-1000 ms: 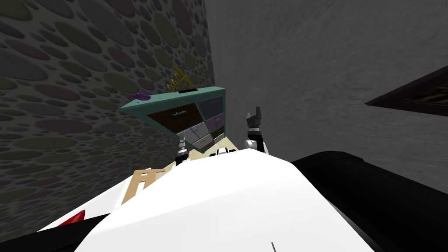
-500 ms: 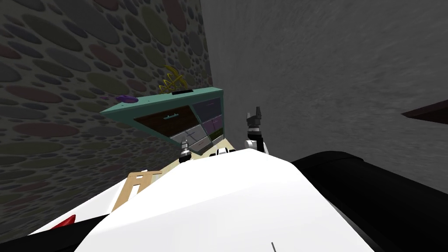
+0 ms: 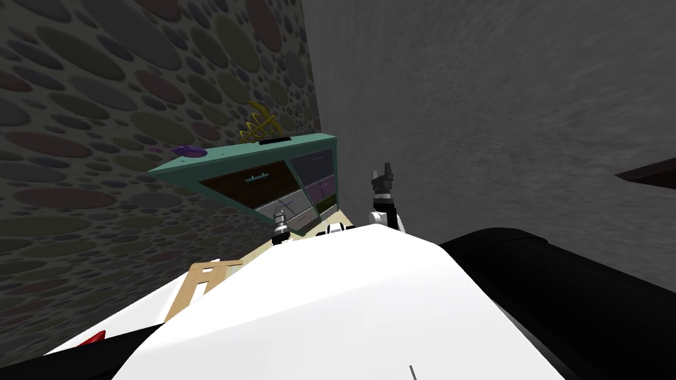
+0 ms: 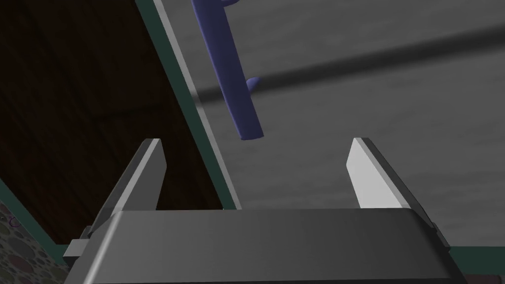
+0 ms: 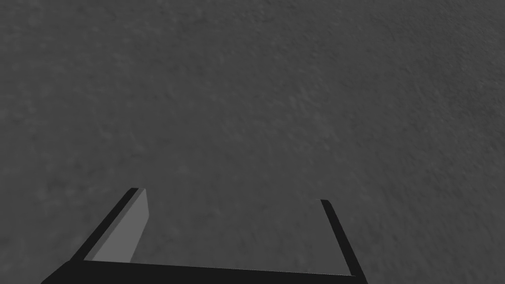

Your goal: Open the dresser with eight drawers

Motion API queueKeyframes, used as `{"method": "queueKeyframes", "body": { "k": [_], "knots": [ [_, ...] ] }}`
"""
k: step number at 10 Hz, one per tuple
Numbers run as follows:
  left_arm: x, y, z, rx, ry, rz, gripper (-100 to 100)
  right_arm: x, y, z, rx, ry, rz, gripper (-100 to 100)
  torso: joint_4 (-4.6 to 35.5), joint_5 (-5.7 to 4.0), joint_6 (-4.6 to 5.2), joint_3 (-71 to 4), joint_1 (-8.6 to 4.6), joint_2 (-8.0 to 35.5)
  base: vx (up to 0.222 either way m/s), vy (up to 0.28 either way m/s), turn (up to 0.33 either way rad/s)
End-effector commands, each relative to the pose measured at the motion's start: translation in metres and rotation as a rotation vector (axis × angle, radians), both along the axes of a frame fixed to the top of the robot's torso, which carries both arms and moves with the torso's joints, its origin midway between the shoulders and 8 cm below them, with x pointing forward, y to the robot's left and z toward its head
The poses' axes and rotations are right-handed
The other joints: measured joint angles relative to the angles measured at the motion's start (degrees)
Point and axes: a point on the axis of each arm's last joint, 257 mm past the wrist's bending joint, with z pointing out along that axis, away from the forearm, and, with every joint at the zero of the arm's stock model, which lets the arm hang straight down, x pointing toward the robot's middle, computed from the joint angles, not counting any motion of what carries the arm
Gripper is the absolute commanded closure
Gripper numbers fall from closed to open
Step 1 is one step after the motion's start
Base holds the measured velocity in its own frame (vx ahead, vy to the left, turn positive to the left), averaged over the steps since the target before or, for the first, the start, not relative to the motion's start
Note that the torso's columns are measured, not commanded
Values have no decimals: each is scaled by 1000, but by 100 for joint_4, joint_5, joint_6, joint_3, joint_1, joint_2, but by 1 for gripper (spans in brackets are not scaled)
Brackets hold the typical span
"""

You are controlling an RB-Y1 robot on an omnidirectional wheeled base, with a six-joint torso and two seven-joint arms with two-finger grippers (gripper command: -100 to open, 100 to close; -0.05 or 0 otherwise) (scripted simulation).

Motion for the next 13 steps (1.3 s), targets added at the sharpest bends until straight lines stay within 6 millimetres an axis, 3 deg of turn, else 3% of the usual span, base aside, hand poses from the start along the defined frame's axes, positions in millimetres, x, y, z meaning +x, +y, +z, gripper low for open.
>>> {"method": "queueKeyframes", "body": {
  "k": [1,7,8,13],
  "knots": [
    [-4,-4,-6,0,2,-2,100,0,0,-1,0,1,0,0,0,-2,-1,8,-3,14,-34,-11,35],
    [-4,-4,5,-2,-8,-7,100,0,1,0,2,1,3,0,9,-10,12,38,-14,53,-124,-70,13],
    [-3,3,9,32,-3,-18,-100,1,2,0,2,1,5,0,-1,-6,17,15,8,14,-13,-7,10],
    [4,19,19,79,10,-29,-100,1,2,-1,2,2,6,0,2,-3,1,15,1,20,49,18,-7]
  ]
}}
